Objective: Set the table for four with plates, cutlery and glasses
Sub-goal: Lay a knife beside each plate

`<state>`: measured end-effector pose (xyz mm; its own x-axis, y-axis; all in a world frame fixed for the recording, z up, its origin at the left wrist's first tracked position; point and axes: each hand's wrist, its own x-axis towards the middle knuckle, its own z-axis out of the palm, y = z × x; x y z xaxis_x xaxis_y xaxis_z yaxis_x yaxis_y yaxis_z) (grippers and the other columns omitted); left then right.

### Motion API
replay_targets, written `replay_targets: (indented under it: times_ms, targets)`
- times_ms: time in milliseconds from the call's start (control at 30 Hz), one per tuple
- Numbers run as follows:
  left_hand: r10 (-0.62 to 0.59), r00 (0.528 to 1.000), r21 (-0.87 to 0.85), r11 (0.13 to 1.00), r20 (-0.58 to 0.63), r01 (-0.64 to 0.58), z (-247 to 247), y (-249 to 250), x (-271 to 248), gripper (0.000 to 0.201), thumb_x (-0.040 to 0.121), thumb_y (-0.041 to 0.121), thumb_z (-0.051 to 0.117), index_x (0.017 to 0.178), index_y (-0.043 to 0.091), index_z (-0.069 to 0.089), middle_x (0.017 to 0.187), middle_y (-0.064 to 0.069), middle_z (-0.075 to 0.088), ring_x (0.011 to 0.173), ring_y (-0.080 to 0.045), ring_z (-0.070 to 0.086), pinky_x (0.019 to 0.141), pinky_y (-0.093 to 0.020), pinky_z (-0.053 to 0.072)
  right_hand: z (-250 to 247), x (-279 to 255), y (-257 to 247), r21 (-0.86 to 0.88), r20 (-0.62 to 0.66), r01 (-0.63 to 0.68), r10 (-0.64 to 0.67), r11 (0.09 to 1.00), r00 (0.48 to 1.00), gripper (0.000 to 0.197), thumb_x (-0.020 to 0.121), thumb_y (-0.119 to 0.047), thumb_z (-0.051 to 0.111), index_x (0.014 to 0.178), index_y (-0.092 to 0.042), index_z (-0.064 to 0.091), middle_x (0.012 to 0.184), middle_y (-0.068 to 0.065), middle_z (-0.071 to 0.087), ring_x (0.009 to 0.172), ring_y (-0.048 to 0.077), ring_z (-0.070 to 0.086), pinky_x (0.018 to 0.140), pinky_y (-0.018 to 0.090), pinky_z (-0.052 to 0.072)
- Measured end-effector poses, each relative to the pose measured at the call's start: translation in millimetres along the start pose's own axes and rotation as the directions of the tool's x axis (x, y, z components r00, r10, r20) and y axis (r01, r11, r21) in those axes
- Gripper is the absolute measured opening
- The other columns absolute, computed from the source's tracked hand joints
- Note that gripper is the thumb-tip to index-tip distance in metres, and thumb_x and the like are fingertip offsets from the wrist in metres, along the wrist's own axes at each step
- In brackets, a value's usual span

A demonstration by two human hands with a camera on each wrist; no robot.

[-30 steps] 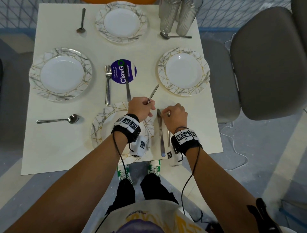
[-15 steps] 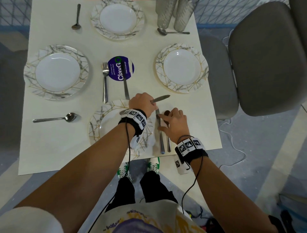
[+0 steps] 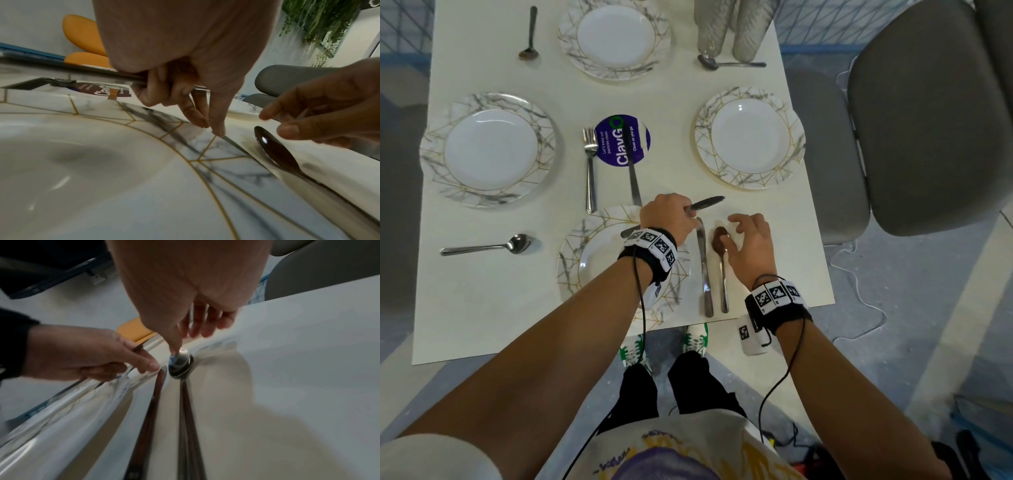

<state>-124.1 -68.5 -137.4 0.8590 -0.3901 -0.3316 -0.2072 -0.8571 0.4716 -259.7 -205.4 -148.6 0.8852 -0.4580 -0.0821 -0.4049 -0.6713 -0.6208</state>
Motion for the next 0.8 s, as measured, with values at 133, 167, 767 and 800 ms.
replay_targets:
  times_ms: [133,167,767,800]
  targets:
    - [-0.021,1.0,-0.018,1.0,0.006,0.021,2,-2,-2,0.021,0.083,0.041,0.079,0.084,0.021,0.072,0.082,0.005,0.072,0.08,-0.022,0.07,0.075,-0.037,0.06,4,12,6,-0.043,0.146,-0.088,0.094,0.995,0.985,0.027,0.085,-0.013,0.072,0.111,-0.015,0.067,0.102,0.002,0.06,0.099,0.022,0.052,0.087,0.026,0.04]
    - [-0.026,1.0,-0.031,0.999,0.003,0.026,2,-2,-3,0.021,0.083,0.041,0.079,0.084,0.021,0.073,0.082,0.006,0.073,0.08,-0.021,0.07,0.075,-0.037,0.059,5,14,6,-0.049,0.171,-0.092,0.099,0.995,0.98,0.022,0.086,-0.011,0.071,0.107,-0.015,0.068,0.099,0.0,0.06,0.096,0.022,0.052,0.084,0.024,0.038]
    - [0.063,0.998,0.039,0.997,-0.027,-0.062,2,-2,-5,0.026,0.082,0.04,0.082,0.084,0.02,0.067,0.085,0.003,0.066,0.078,-0.023,0.065,0.072,-0.036,0.057,9,27,10,0.083,0.167,-0.128,0.113,0.988,0.979,0.022,0.084,-0.005,0.074,0.102,-0.015,0.069,0.093,0.002,0.066,0.081,0.016,0.059,0.079,0.021,0.048]
    - [0.061,0.998,0.043,0.997,-0.024,-0.06,1,-2,-5,0.025,0.082,0.039,0.083,0.085,0.019,0.067,0.086,0.002,0.066,0.079,-0.023,0.065,0.073,-0.038,0.057,10,27,10,0.079,0.165,-0.128,0.114,0.989,0.98,0.022,0.084,-0.005,0.074,0.103,-0.015,0.069,0.093,0.001,0.065,0.081,0.015,0.059,0.079,0.02,0.048]
